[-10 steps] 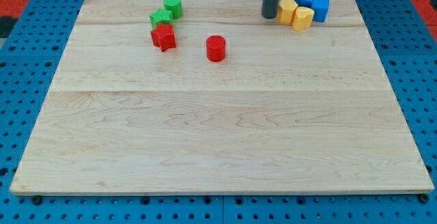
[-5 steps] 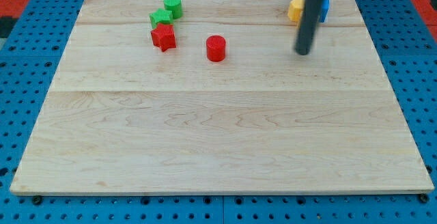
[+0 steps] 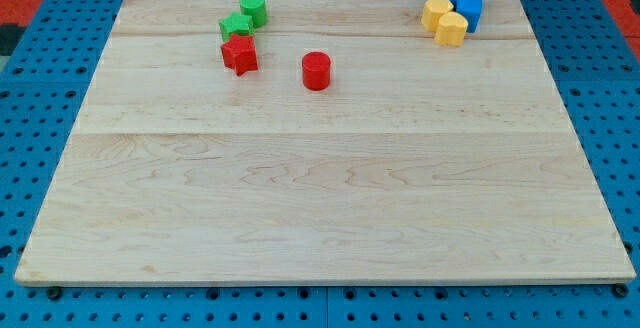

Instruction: Slightly move the blue triangle to the left

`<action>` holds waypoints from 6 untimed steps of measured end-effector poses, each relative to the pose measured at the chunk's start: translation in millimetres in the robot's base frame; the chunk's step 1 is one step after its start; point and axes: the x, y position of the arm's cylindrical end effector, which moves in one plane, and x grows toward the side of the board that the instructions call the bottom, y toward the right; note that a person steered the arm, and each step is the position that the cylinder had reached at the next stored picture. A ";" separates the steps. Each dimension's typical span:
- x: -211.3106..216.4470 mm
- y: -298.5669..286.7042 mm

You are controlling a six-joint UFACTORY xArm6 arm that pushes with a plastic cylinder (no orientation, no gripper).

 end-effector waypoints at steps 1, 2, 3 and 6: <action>-0.1 -1.9; 1.1 -17.5; 1.1 -19.7; 1.5 -12.4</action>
